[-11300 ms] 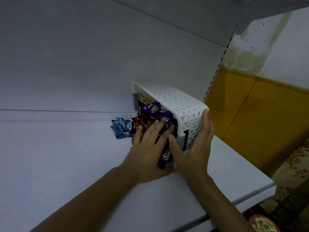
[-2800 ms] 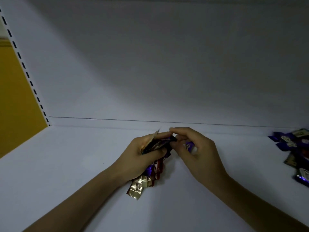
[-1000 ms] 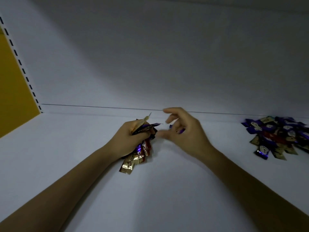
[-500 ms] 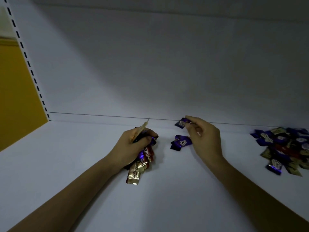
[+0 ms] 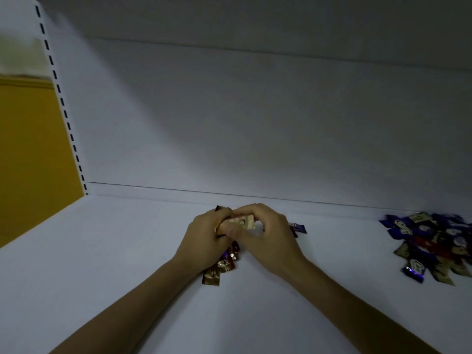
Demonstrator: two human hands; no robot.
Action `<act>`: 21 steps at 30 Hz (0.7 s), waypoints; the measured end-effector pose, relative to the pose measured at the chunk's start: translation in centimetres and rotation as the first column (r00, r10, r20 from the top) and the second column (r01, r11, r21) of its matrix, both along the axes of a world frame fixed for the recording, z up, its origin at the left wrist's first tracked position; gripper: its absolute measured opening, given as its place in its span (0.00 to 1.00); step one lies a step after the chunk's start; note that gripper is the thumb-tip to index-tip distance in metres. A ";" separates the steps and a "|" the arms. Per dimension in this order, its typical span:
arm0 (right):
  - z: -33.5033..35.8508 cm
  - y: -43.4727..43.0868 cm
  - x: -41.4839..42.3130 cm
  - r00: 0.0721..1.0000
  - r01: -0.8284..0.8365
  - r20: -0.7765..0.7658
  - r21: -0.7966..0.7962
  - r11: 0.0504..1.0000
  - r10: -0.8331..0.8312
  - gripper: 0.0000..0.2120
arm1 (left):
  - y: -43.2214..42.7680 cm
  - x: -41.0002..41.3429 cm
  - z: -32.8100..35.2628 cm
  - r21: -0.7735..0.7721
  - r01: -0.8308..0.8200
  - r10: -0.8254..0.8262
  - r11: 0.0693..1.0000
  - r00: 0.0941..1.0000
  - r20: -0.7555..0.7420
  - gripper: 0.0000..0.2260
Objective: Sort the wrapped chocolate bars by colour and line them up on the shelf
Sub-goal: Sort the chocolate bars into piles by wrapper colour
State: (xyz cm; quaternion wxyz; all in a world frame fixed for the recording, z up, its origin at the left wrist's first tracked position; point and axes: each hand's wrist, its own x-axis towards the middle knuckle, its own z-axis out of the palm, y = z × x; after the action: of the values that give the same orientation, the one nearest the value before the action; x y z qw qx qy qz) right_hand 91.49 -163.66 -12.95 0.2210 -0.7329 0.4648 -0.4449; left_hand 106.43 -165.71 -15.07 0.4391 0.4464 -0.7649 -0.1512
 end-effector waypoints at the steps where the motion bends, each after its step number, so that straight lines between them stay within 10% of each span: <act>1: 0.2 0.2 0.4 1.000 0.003 0.020 -0.017 1.000 -0.003 0.13 | 0.0 0.0 0.0 -0.020 -0.017 0.017 1.000 1.000 0.023 0.02; 6: 1.8 -0.5 1.0 0.949 0.024 0.312 0.102 0.995 -0.055 0.07 | -0.8 1.0 -0.6 0.024 -0.125 0.126 0.992 0.990 -0.064 0.09; 10: 3.0 -3.2 3.5 0.873 0.091 0.460 0.173 0.981 -0.162 0.07 | -2.2 5.0 -0.4 0.193 -0.237 0.298 0.952 0.860 -0.415 0.10; 14: 0.9 -5.4 7.7 0.963 0.221 0.150 0.043 0.974 -0.225 0.08 | -2.8 8.5 0.5 0.364 -0.099 0.363 0.926 0.492 -0.791 0.07; 18: -3.2 -5.7 10.2 0.870 0.042 -0.492 -0.003 0.999 -0.038 0.12 | -3.2 9.5 0.4 0.388 -0.134 0.409 0.912 0.360 -0.838 0.06; 21: -2.4 -5.2 9.7 0.951 0.016 -0.309 0.060 0.998 0.003 0.15 | -3.3 9.5 0.3 0.386 -0.146 0.412 0.911 0.360 -0.837 0.06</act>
State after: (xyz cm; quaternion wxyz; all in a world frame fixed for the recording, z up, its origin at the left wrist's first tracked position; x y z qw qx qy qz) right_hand 101.23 -168.84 -15.33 0.1667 -0.7849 0.5095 -0.3108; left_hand 115.98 -169.03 -14.78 0.7411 0.4678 -0.2918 -0.3832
